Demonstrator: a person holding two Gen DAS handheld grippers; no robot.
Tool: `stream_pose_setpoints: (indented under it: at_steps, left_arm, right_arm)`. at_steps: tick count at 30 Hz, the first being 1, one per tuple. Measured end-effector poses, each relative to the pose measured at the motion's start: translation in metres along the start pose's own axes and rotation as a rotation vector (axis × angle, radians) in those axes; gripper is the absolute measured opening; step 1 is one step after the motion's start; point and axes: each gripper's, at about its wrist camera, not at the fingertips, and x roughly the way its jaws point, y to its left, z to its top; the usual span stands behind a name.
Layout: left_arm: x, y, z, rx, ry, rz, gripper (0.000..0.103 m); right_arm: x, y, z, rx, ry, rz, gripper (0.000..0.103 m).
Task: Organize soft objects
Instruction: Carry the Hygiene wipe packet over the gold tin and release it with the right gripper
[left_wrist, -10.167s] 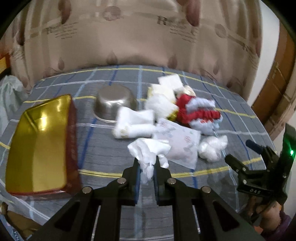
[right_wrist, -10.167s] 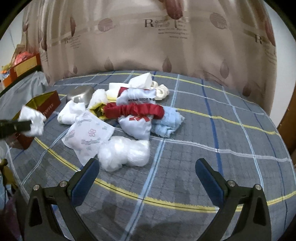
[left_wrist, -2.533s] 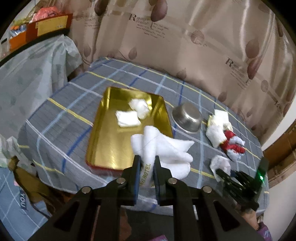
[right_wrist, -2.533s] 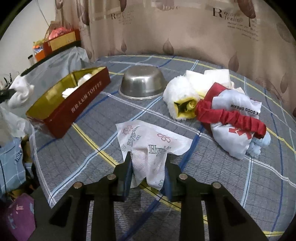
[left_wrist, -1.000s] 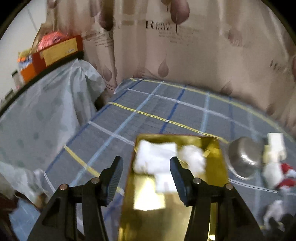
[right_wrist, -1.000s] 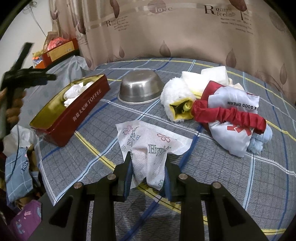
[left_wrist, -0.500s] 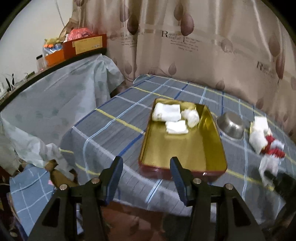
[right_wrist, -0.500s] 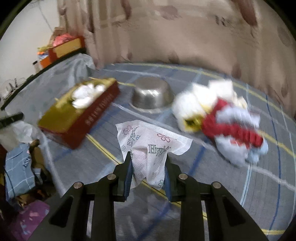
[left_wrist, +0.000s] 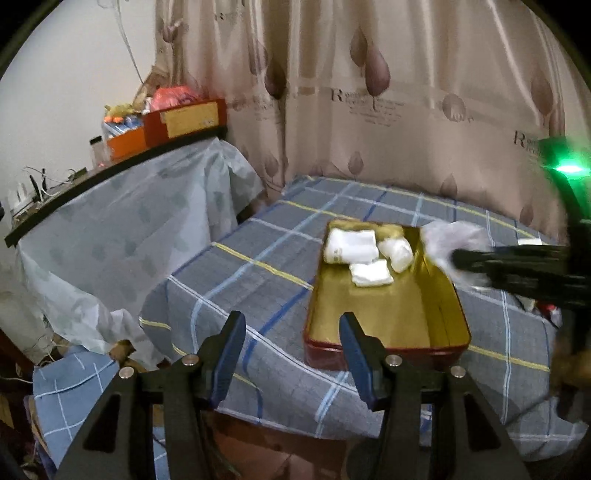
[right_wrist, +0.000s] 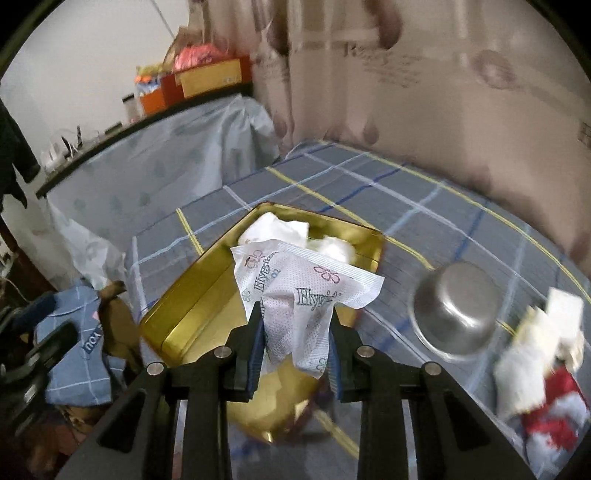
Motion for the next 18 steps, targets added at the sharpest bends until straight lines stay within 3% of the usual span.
stream_pose_setpoints:
  at_steps: [6, 15, 18]
  left_arm:
    - [-0.002, 0.003, 0.002, -0.002, -0.021, -0.001, 0.054]
    - [0.008, 0.007, 0.006, -0.008, 0.016, -0.020, 0.054]
    - [0.012, 0.008, 0.005, -0.008, 0.032, -0.020, 0.054]
  right_arm:
    - [0.052, 0.001, 0.021, -0.009, 0.075, -0.019, 0.026]
    - [0.089, -0.006, 0.030, -0.016, 0.130, -0.037, 0.028]
    - [0.096, -0.007, 0.031, -0.013, 0.134, -0.037, 0.033]
